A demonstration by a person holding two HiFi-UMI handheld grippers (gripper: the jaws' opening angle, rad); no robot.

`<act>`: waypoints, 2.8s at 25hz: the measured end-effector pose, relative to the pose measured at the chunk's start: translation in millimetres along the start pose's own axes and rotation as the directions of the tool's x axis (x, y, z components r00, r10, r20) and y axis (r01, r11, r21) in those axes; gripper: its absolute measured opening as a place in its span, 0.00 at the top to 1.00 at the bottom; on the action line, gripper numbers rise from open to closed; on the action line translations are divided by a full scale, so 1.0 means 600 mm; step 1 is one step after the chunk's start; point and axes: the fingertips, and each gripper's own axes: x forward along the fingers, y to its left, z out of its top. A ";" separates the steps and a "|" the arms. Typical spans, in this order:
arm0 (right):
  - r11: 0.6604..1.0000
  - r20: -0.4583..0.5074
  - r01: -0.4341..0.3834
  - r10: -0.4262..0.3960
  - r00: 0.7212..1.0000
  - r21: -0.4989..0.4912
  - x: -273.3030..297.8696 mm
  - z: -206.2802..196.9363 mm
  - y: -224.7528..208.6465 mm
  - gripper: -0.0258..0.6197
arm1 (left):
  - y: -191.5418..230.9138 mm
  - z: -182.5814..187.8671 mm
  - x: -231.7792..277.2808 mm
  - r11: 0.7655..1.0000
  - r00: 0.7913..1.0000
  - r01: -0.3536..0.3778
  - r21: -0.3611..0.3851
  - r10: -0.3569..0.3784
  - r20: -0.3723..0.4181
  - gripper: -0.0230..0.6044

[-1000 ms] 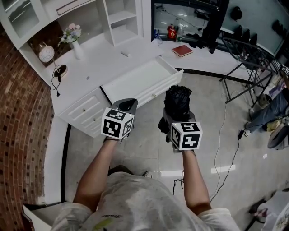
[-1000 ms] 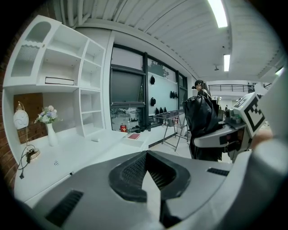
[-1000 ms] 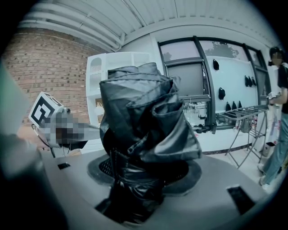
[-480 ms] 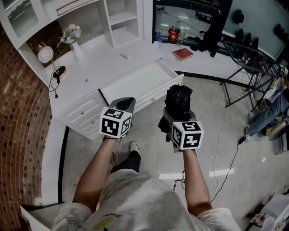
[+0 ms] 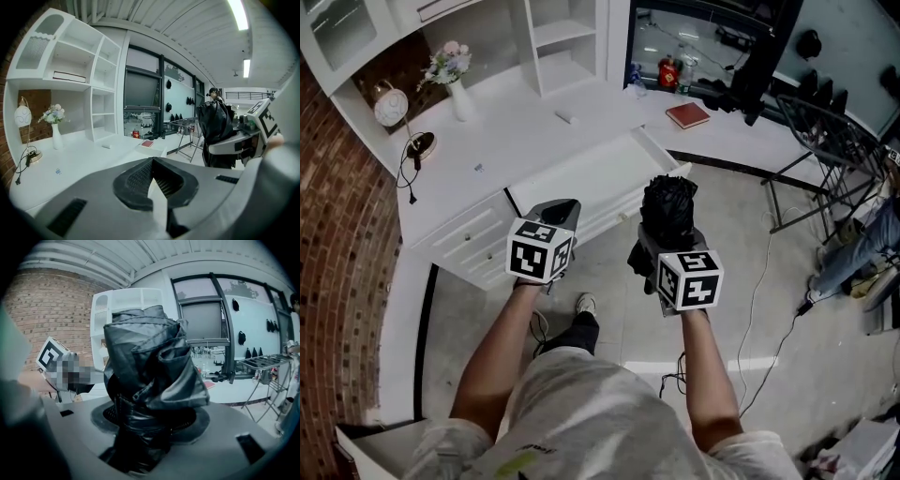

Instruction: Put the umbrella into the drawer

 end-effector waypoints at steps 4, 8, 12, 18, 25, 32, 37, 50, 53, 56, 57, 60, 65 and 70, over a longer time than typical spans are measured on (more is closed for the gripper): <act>1.000 -0.023 -0.021 0.020 1.000 -0.012 0.052 0.013 -0.002 0.57 | 0.044 0.004 0.030 1.000 1.000 -0.010 -0.019 0.010 -0.007 0.97; 0.999 -0.045 -0.039 0.038 0.998 -0.026 0.109 0.040 -0.011 0.58 | 0.089 0.015 0.066 0.999 1.000 -0.017 -0.035 0.016 -0.024 0.97; 0.998 -0.068 -0.057 0.054 0.996 -0.038 0.175 0.064 -0.016 0.57 | 0.145 0.018 0.100 0.998 0.999 -0.032 -0.054 0.030 -0.041 0.97; 0.994 -0.114 -0.087 0.080 0.990 -0.059 0.258 0.088 -0.012 0.57 | 0.212 0.018 0.143 0.996 0.997 -0.040 -0.076 0.035 -0.064 0.97; 0.990 -0.184 -0.124 0.110 0.977 -0.061 0.321 0.093 -0.012 0.58 | 0.266 0.013 0.191 0.994 0.996 -0.029 -0.103 0.021 -0.085 0.97; 0.988 -0.242 -0.134 0.112 0.964 -0.074 0.359 0.099 -0.018 0.57 | 0.294 0.012 0.232 0.993 0.995 -0.010 -0.115 -0.001 -0.099 0.97; 0.987 -0.275 -0.143 0.118 0.954 -0.074 0.382 0.100 -0.021 0.58 | 0.311 0.007 0.254 0.992 0.994 0.002 -0.126 -0.016 -0.106 0.97; 0.918 -0.493 -0.309 0.155 0.856 -0.248 0.432 0.083 -0.028 0.57 | 0.344 -0.008 0.305 0.984 0.992 0.037 -0.177 -0.058 -0.115 0.97; 0.872 -0.556 -0.380 0.159 0.816 -0.309 0.440 0.076 -0.022 0.58 | 0.350 -0.016 0.309 0.981 0.991 0.035 -0.190 -0.059 -0.121 0.97; 0.845 -0.600 -0.425 0.162 0.783 -0.326 0.448 0.070 -0.016 0.58 | 0.363 -0.018 0.311 0.980 0.991 0.029 -0.198 -0.054 -0.121 0.97; 0.837 -0.612 -0.437 0.164 0.774 -0.329 0.451 0.068 -0.014 0.58 | 0.366 -0.019 0.311 0.979 0.991 0.027 -0.200 -0.052 -0.120 0.97; 0.805 -0.651 -0.483 0.166 0.741 -0.345 0.457 0.058 -0.006 0.57 | 0.372 -0.026 0.309 0.978 0.992 0.021 -0.206 -0.047 -0.120 0.97; 0.724 -0.733 -0.570 0.133 0.668 -0.388 0.461 0.038 0.004 0.58 | 0.388 -0.038 0.300 0.976 0.992 0.009 -0.219 -0.036 -0.119 0.97; 0.631 -0.784 -0.643 0.089 0.615 -0.434 0.470 0.033 0.012 0.58 | 0.401 -0.047 0.295 0.971 0.994 -0.008 -0.239 -0.020 -0.112 0.97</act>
